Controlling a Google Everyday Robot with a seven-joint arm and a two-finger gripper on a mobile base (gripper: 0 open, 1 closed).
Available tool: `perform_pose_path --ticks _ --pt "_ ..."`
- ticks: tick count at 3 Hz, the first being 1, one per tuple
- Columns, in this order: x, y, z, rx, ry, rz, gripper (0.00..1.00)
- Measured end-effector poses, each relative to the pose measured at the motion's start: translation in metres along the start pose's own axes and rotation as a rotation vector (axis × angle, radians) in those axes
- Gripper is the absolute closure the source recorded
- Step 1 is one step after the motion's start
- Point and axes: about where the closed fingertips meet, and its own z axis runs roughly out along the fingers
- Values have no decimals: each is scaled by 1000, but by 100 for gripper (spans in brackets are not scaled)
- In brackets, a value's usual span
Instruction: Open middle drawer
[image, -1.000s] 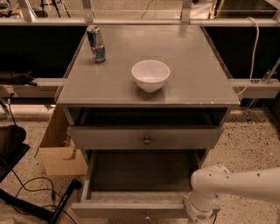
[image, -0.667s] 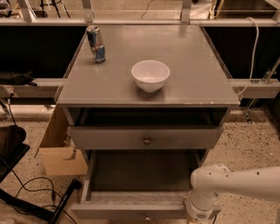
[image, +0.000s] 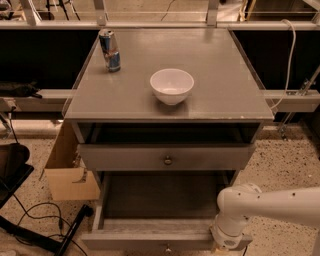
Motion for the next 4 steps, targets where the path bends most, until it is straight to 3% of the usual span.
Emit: perform_pose_path --ticks 2,4 --pt "0 -5 -3 0 0 0 71" --pt "0 -5 -3 0 0 0 25"
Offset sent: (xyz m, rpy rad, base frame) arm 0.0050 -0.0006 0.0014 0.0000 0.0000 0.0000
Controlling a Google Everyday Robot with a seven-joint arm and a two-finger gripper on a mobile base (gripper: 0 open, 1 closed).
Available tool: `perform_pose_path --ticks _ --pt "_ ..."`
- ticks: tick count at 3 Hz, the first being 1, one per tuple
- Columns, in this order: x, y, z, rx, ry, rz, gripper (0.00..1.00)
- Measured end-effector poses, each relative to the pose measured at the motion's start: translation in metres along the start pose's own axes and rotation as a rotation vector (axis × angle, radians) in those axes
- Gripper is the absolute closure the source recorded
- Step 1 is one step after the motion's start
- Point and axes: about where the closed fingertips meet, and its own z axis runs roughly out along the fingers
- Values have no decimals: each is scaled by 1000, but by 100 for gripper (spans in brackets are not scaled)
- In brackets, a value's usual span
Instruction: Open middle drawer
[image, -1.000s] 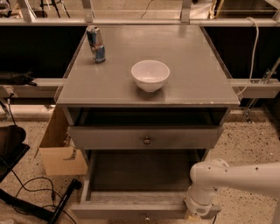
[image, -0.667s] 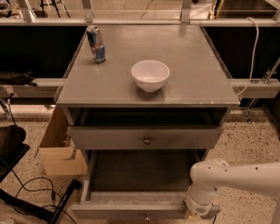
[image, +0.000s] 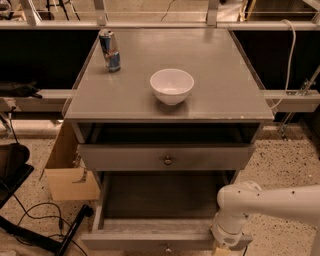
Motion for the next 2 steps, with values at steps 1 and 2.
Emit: perform_pose_path --ticks 1,2 --pt "0 0 0 0 0 0 2" --pt "0 0 0 0 0 0 0"
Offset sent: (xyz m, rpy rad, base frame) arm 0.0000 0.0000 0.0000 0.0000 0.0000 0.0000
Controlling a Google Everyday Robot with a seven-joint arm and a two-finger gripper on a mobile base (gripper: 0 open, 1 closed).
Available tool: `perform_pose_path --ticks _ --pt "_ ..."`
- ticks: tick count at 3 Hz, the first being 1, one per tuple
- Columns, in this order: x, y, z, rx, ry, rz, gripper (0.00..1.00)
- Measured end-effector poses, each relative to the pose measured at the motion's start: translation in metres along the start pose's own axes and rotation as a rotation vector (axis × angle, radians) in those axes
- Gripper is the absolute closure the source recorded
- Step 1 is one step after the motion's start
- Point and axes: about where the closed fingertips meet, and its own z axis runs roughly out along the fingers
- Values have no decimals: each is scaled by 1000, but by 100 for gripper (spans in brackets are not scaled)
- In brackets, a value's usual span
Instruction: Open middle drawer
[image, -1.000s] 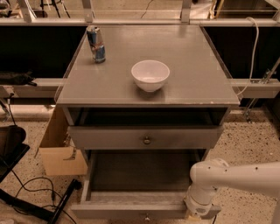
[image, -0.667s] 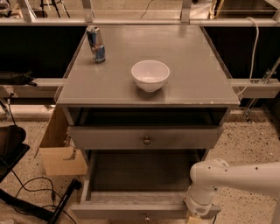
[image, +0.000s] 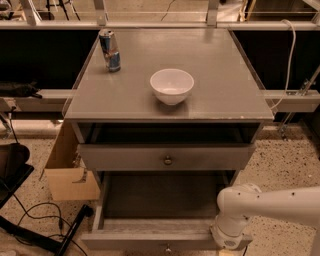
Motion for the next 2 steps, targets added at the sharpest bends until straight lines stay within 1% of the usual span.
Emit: perform_pose_path --ticks 1,2 --pt "5 -10 -21 40 -15 -8 0" --pt "14 -22 -68 132 -33 -1 0"
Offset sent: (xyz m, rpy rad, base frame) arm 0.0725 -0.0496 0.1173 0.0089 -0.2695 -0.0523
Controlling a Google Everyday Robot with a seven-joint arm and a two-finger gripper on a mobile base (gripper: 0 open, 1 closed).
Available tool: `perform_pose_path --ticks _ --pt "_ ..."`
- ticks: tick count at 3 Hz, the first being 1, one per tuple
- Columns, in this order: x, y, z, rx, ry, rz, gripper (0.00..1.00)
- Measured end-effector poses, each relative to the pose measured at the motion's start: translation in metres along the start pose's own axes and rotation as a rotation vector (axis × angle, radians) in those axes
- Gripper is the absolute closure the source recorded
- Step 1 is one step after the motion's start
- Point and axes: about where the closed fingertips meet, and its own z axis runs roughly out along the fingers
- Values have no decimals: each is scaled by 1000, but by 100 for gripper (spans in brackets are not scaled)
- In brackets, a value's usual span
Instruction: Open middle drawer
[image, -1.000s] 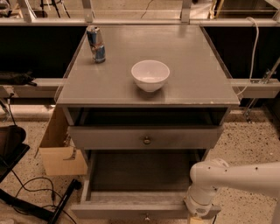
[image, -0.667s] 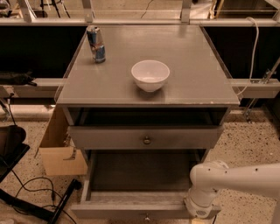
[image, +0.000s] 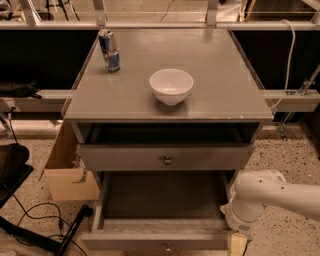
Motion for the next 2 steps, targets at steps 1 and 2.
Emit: perform_pose_path --ticks 1,2 --pt "7 -1 -65 83 -1 8 0" --pt "10 14 -154 167 45 39 0"
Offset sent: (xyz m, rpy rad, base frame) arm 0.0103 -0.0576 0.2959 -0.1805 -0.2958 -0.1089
